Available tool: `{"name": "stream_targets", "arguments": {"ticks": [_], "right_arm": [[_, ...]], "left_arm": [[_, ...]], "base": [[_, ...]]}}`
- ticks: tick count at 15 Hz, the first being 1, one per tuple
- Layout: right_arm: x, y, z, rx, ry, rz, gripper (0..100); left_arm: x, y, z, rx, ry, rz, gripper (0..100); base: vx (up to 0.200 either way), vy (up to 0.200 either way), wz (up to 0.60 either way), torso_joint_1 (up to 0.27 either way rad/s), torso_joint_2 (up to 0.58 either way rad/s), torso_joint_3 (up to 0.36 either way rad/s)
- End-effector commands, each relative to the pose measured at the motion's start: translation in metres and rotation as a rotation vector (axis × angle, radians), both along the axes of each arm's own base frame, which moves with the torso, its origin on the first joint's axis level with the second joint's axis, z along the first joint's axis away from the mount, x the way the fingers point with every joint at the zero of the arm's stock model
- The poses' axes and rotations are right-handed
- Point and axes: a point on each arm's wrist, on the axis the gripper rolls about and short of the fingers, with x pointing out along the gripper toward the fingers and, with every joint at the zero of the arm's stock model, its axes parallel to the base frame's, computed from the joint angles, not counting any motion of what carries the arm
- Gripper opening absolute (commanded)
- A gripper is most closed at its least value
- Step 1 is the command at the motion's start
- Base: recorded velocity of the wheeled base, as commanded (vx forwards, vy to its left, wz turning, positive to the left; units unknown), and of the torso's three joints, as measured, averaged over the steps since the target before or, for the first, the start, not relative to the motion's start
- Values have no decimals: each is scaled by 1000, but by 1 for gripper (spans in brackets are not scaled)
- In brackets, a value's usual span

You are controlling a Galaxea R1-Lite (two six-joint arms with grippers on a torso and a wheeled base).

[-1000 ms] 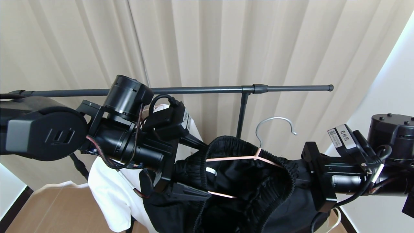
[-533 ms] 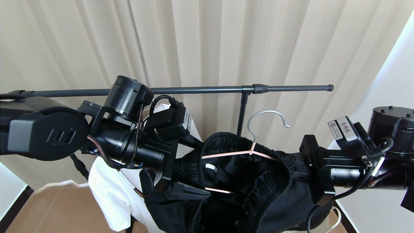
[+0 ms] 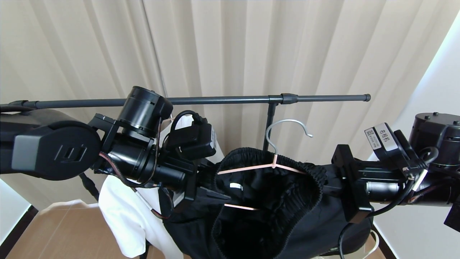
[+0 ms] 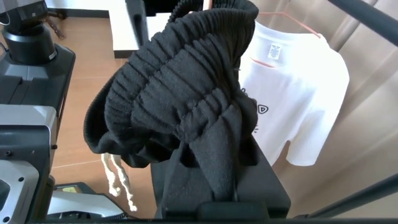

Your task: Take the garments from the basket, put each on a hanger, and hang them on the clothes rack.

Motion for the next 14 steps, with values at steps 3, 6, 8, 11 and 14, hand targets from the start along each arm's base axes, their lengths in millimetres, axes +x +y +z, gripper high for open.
{"name": "stream_targets", "arguments": {"ticks": [3, 6, 8, 11, 14], "right_arm": [[0, 0, 1, 1, -5, -3, 0], [1, 0, 1, -1, -1, -7, 0], [1, 0, 0, -4, 6, -7, 0], [0, -1, 0, -5, 5, -9, 100], [-2, -8, -5, -22, 38, -30, 100]], "left_arm": [[0, 0, 1, 10, -13, 16, 0], [1, 2, 1, 9, -10, 27, 0], [1, 4, 4, 4, -20, 33, 0], [0, 4, 5, 3, -21, 33, 0], [3, 12, 8, -3, -27, 59, 0]], "base": [[0, 0, 0, 0, 0, 0], [0, 0, 0, 0, 0, 0], [0, 0, 0, 0, 0, 0], [0, 0, 0, 0, 0, 0], [0, 0, 0, 0, 0, 0]]}}
